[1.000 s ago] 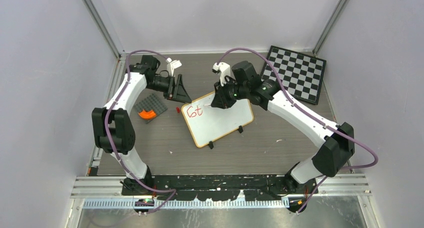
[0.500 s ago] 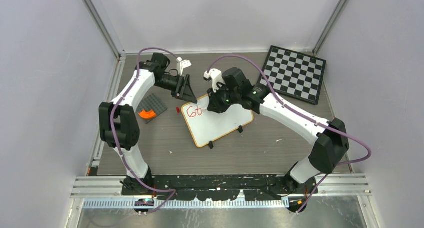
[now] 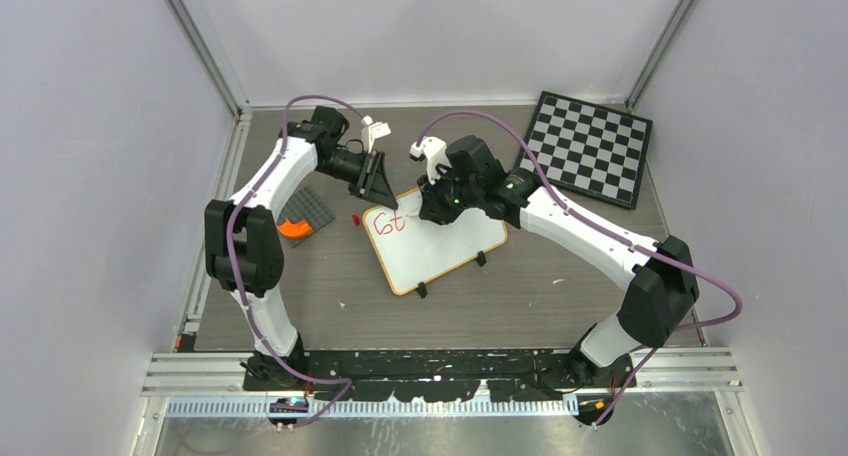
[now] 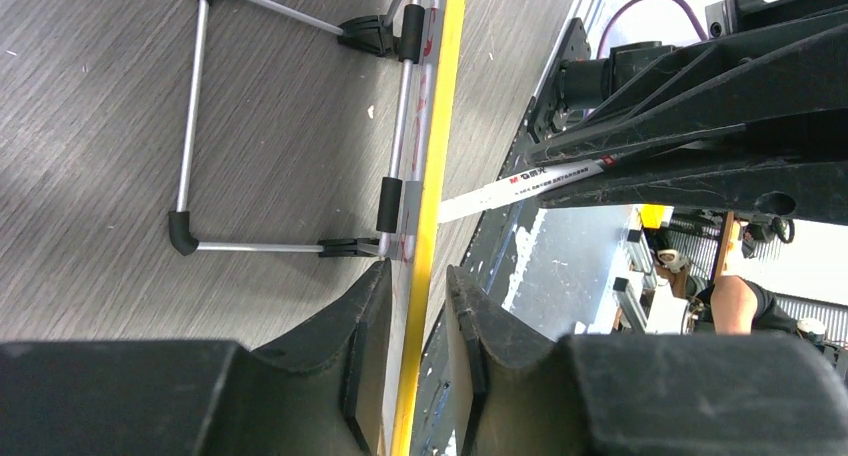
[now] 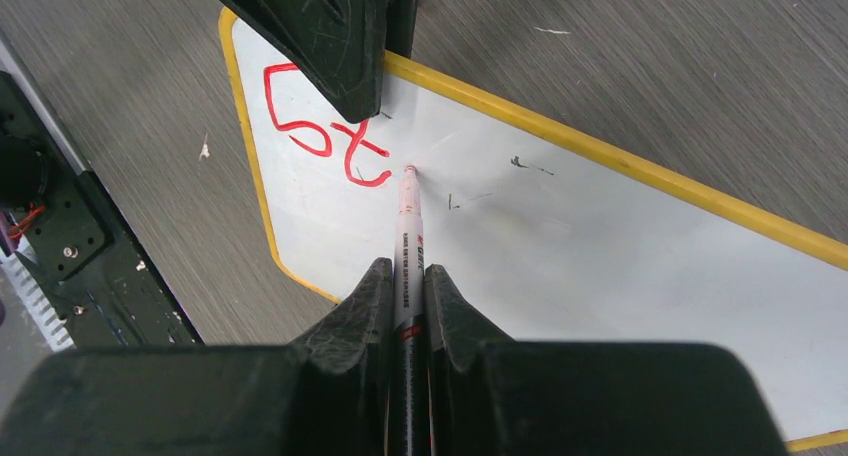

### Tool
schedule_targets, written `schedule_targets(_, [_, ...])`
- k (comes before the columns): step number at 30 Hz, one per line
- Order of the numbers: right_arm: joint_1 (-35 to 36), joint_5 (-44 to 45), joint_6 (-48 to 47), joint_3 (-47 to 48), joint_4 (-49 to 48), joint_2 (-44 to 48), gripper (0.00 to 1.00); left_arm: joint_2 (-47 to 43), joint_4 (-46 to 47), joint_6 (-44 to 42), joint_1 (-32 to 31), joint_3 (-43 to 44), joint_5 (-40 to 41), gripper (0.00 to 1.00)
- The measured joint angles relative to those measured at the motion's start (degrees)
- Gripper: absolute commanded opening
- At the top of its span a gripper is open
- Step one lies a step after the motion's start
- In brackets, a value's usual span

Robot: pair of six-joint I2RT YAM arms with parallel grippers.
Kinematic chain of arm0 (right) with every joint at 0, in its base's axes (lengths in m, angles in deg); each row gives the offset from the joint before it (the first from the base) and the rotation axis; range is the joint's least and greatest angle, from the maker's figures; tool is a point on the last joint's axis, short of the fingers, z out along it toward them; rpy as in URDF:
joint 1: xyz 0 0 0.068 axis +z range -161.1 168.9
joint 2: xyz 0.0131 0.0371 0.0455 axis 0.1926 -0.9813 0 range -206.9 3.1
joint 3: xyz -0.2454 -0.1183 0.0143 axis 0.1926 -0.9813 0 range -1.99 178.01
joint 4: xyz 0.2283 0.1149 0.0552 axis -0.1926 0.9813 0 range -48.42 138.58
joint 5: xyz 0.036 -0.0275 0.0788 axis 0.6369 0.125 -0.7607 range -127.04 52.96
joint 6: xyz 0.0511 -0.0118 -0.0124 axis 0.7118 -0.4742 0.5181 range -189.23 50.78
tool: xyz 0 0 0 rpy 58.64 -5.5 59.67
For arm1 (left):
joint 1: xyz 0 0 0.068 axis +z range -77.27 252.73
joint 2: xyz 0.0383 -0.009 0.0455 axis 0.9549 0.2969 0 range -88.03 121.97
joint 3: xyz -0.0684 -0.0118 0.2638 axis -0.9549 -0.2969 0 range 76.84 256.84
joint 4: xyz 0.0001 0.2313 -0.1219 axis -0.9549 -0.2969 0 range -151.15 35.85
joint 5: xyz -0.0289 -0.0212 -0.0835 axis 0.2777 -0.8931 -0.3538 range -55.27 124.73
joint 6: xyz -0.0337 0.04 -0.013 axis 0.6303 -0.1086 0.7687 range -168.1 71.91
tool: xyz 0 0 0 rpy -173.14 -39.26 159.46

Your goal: Write a sentence on the whiteboard

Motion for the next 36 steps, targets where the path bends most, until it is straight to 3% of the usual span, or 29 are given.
schedule_targets(18, [0.0, -0.1, -0.2, 1.0, -0.4, -0.2, 0.0, 0.3, -0.5, -0.2, 0.0, 0.1, 0.1, 0.14])
schedule_targets(28, [0.2, 0.7, -1.2, 1.4, -0.3, -0.9, 0.0, 0.4, -0.5, -1.2, 0.0, 0.3, 0.0, 0.0])
schedule_targets(36, [0.3, 1.0, -1.4, 0.0, -0.3, -0.4, 0.0, 0.5, -0.4, -1.5, -0.1, 0.3, 0.0, 0.0])
